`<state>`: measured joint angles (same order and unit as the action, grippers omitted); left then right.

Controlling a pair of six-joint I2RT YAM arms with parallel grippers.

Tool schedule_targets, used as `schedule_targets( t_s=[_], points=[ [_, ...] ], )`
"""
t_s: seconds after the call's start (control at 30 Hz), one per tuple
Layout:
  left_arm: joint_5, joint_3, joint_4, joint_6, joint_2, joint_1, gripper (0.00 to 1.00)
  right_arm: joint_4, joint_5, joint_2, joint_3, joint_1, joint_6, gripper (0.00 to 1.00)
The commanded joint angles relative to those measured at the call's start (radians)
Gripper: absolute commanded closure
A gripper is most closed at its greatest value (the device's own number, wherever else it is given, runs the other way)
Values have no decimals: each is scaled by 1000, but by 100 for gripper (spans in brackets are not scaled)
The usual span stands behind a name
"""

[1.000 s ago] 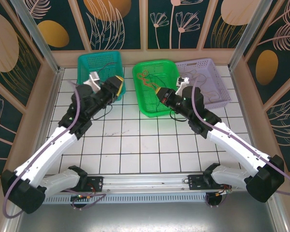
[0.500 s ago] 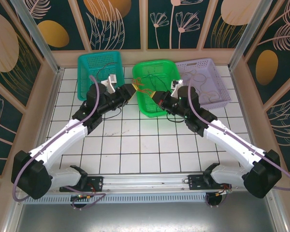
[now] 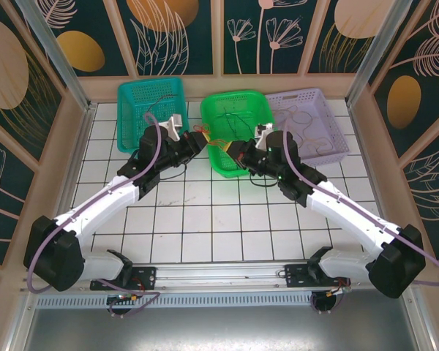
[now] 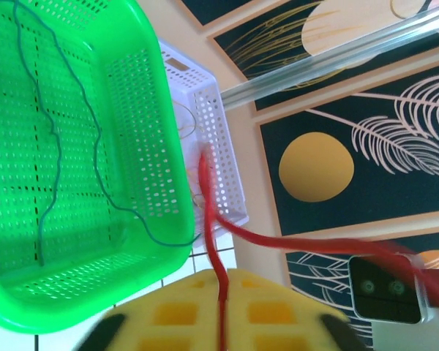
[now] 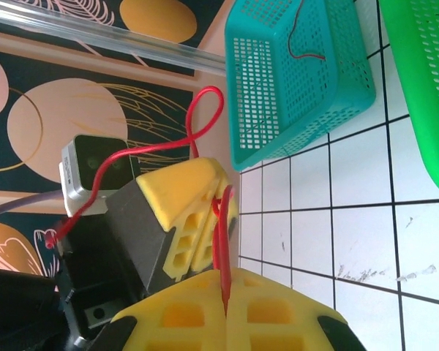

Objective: Untangle the cables

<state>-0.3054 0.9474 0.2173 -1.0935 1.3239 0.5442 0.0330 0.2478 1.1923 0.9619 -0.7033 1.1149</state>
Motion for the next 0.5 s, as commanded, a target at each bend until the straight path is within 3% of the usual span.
schedule_targets(
  t_s=[0.0,0.23,0.47],
  points=[
    [51,-9,43,16,-26,4,100,-8,-53,-32,20,-8,19,100],
    [131,-113,121,-36,-152,33,100,112,-224,-120,-89,-2,49,100],
    [161,-141,135,6,-221,33,100,112,23,-30,-57,6,-10,100]
  ],
)
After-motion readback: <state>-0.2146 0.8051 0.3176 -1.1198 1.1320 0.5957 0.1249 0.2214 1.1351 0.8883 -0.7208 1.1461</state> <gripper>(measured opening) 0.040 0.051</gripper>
